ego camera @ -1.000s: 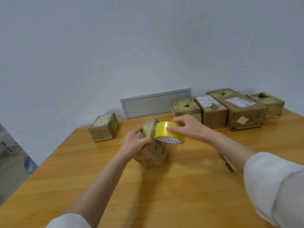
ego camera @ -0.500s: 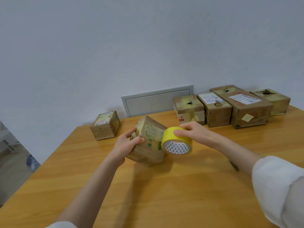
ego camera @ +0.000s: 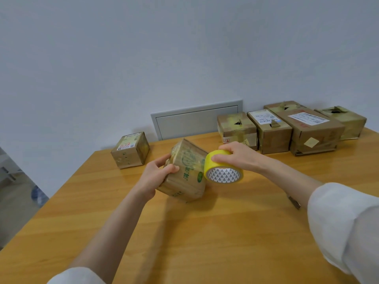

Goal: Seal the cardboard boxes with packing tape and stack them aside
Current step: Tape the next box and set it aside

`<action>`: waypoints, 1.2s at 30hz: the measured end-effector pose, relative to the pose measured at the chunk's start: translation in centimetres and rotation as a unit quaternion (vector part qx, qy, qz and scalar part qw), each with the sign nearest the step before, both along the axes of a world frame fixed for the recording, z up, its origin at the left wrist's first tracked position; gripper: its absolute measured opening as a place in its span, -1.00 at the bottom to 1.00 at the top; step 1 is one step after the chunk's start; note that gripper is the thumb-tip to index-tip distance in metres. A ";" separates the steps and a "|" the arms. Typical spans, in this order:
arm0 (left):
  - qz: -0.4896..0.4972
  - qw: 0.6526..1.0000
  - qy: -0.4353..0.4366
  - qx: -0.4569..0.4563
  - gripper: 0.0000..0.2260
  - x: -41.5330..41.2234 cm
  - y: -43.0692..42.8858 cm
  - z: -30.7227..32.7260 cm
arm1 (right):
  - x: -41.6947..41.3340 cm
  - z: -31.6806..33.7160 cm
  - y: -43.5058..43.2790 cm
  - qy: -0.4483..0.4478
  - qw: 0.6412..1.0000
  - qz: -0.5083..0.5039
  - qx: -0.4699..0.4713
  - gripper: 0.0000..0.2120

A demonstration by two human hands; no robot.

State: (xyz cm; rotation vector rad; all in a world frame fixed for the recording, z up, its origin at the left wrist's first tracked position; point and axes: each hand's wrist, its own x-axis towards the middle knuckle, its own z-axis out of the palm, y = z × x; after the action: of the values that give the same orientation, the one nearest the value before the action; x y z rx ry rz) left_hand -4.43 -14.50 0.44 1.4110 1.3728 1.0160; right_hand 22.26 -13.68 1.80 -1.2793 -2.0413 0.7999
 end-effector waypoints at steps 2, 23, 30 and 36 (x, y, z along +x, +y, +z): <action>0.000 1.000 0.001 -0.001 -0.48 -0.1 -0.1 0.0 | 0.0 0.1 0.1 -0.019 1.000 -0.008 0.011 -0.71; 0.028 0.984 -0.133 -0.116 -0.70 1.5 -0.6 -2.2 | 1.2 -1.3 0.5 -0.279 0.951 -0.119 0.063 -0.23; -0.029 0.990 0.026 -0.133 -0.58 1.3 -0.6 -1.0 | -0.3 -1.8 1.1 -0.301 0.944 -0.136 0.012 -0.24; -0.093 0.849 0.495 0.163 -0.28 4.7 0.4 1.2 | -2.1 -1.3 1.5 -0.328 0.937 -0.118 -0.010 -0.28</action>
State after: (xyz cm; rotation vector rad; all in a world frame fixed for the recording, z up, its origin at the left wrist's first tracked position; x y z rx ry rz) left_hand 0.30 -14.13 1.68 2.4691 1.7406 0.3505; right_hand 20.20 -12.20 0.54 -1.9500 -2.2969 0.2940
